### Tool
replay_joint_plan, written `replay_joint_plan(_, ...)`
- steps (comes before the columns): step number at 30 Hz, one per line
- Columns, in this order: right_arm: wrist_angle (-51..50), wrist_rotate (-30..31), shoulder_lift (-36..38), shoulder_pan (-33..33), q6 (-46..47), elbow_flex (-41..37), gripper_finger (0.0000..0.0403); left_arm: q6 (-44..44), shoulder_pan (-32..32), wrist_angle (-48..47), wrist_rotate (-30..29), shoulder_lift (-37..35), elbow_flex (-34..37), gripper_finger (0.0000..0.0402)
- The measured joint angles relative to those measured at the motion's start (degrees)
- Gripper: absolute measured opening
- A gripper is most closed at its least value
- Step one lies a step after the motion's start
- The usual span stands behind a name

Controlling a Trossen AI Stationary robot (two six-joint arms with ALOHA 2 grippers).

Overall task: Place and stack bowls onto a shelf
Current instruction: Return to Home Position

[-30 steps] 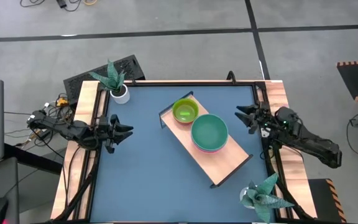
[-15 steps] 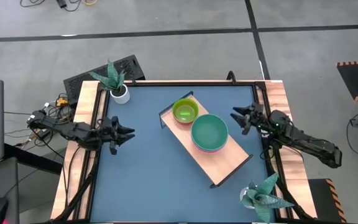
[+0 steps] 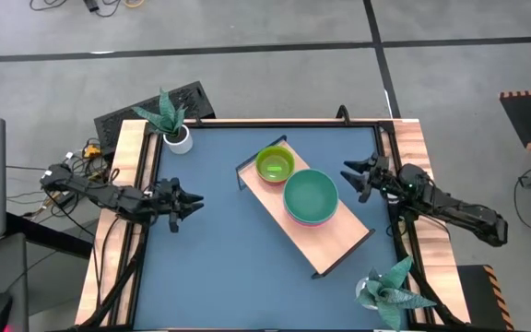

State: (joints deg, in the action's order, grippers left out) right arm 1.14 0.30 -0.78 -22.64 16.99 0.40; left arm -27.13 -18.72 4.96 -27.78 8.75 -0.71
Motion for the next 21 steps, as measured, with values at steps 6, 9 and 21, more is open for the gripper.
replay_joint_plan(6,-0.08,-0.02,-0.02,0.91,0.06,-0.02,0.0245,2.69,0.02,1.33,6.65,-4.05,0.00,0.0119)
replay_joint_plan(9,-0.17,-0.04,-0.02,0.96,0.32,-0.04,0.0245,5.98,0.00,1.63,10.09,-8.54,0.00,0.0119)
replay_joint_plan(21,-0.28,-0.09,-1.61,1.25,0.46,-0.11,0.0245,9.76,0.07,-2.85,7.12,-8.41,-0.57,0.0119)
